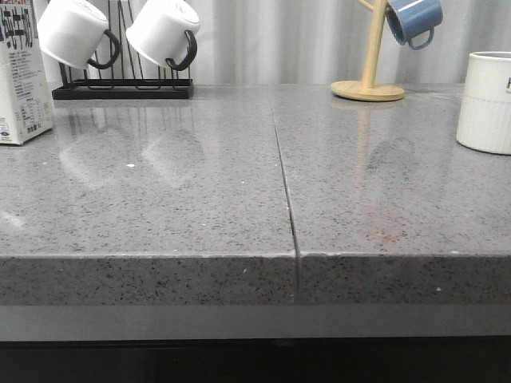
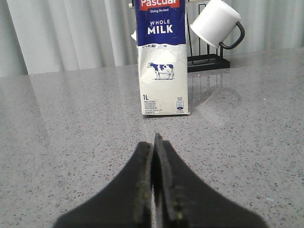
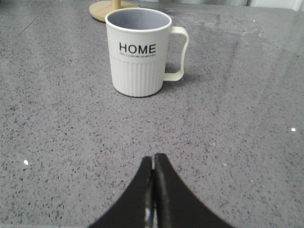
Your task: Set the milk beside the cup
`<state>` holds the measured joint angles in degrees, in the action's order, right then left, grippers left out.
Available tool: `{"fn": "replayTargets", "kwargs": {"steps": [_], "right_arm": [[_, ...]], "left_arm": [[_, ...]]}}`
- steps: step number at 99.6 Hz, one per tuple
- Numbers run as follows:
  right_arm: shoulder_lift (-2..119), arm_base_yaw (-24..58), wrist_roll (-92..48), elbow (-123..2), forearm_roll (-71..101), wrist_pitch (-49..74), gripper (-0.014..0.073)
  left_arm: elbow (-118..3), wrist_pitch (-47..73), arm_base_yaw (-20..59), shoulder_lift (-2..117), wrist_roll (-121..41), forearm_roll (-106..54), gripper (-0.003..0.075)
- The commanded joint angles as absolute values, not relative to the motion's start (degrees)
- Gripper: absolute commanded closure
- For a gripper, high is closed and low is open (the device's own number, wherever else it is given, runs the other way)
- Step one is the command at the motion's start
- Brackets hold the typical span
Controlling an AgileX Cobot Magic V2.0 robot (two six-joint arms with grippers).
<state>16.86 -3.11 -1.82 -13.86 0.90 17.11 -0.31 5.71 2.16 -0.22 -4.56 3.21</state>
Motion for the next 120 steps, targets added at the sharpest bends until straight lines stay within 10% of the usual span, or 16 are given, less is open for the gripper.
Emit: {"fn": "replayTargets", "kwargs": {"steps": [1,27,120], "right_arm": [[19.43,-3.29,-1.92,-16.04,0.53,9.9,0.0639],[26.24,-3.29,-1.92,-16.04,0.53,1.24,0.0304],[70.73,-3.35,-2.08,-22.54,8.56,-41.17,0.0303]], "left_arm": [[2.3,1.52,2.05,-2.02,-4.31,2.77,0.0741],[2.3,1.52,2.05,-2.02,-4.31,2.77,0.0741],[2.3,1.52,2.05,-2.02,-4.31,2.77,0.0741]]}}
